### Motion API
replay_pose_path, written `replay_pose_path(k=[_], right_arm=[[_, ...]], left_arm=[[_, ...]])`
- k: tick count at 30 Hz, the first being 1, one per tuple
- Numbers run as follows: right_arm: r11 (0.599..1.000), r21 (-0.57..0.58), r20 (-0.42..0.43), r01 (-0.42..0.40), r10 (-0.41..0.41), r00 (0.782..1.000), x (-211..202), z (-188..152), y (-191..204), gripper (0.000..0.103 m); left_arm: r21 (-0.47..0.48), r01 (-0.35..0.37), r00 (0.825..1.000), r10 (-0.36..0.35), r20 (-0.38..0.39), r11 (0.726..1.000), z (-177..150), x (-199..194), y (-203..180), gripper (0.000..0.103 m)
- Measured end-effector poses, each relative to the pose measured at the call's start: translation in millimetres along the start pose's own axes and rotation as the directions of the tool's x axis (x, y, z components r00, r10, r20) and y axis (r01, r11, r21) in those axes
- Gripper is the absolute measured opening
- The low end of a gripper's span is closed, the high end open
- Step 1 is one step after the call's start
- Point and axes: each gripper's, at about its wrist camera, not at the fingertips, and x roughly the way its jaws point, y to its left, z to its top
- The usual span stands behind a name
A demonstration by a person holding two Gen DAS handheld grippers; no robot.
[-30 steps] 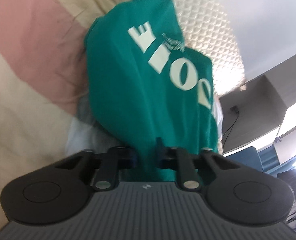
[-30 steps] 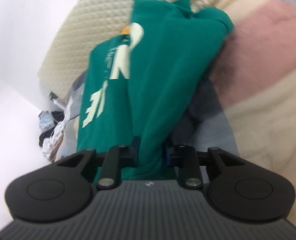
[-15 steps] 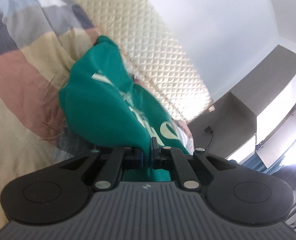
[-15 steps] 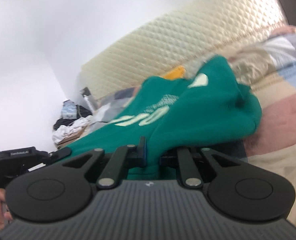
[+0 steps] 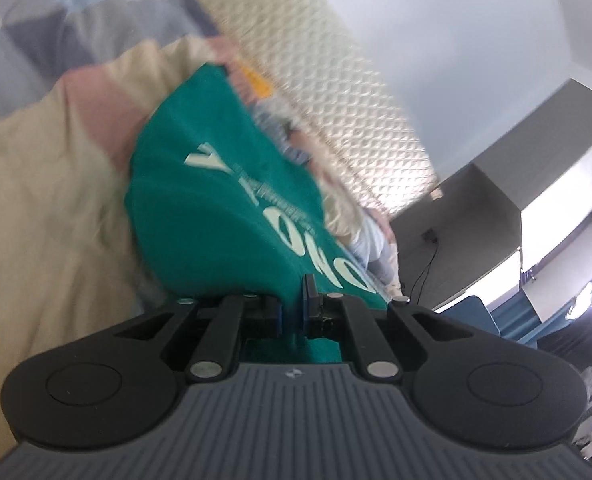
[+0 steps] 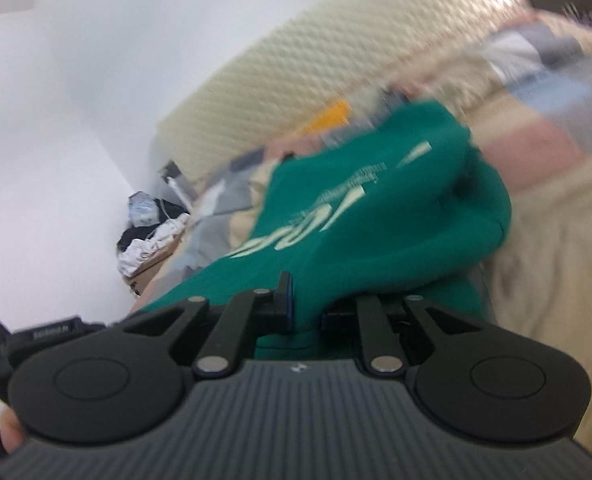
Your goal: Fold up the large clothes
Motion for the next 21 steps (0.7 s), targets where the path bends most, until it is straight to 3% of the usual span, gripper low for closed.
replay_pose_path(k=[3,4,5,6,9,15,18,20,21], right_arm=[[0.998,0.056,-0.011,0.000,0.001,1.000,4.9,-3.4,-6.5,0.030],[0.997,0.076,-0.014,0.011,-0.010,1.000,6.7,-4.4,-10.1,0.051],[0.995,0.096,-0.018,0.023,-0.021,1.000,9.2,-4.9,-13.5,0.061],[0.992,0.120,-0.018,0.028,-0.026,0.999,10.2,-7.3,-16.8,0.070],[0.980,0.199,-0.020,0.015,-0.011,1.000,14.1,-10.7,-31.1,0.070],[0.946,0.317,-0.050,0.070,-0.057,0.997,34.1,-16.2,-60.6,0.068],[0.936,0.339,-0.075,0.090,-0.069,0.995,45.7,-17.1,-68.7,0.053],[0.938,0.341,-0.077,0.066,-0.042,0.996,49.7,-17.6,-69.2,0.030],[0.943,0.326,-0.075,0.061,-0.039,0.996,50.9,-17.4,-67.0,0.026]], left_arm=[[0.002,-0.039,0.998,0.039,-0.041,0.999,-0.7,10.1,5.6,0.025],[-0.005,-0.048,0.997,0.048,-0.052,0.999,-0.8,13.2,8.2,0.042],[-0.016,-0.053,0.997,0.052,-0.059,0.998,-0.6,18.4,12.3,0.058],[-0.029,-0.057,0.996,0.055,-0.063,0.998,-1.1,23.4,15.3,0.061],[-0.056,-0.066,0.994,0.061,-0.086,0.996,-2.1,37.5,23.9,0.061],[-0.178,-0.104,0.988,0.082,-0.128,0.979,0.4,62.0,51.8,0.062],[-0.270,-0.114,0.982,0.067,-0.175,0.956,-1.4,75.9,66.9,0.062],[-0.270,-0.121,0.980,0.072,-0.184,0.955,-4.3,84.4,69.5,0.060],[-0.269,-0.121,0.980,0.072,-0.185,0.956,-4.8,87.2,69.7,0.060]])
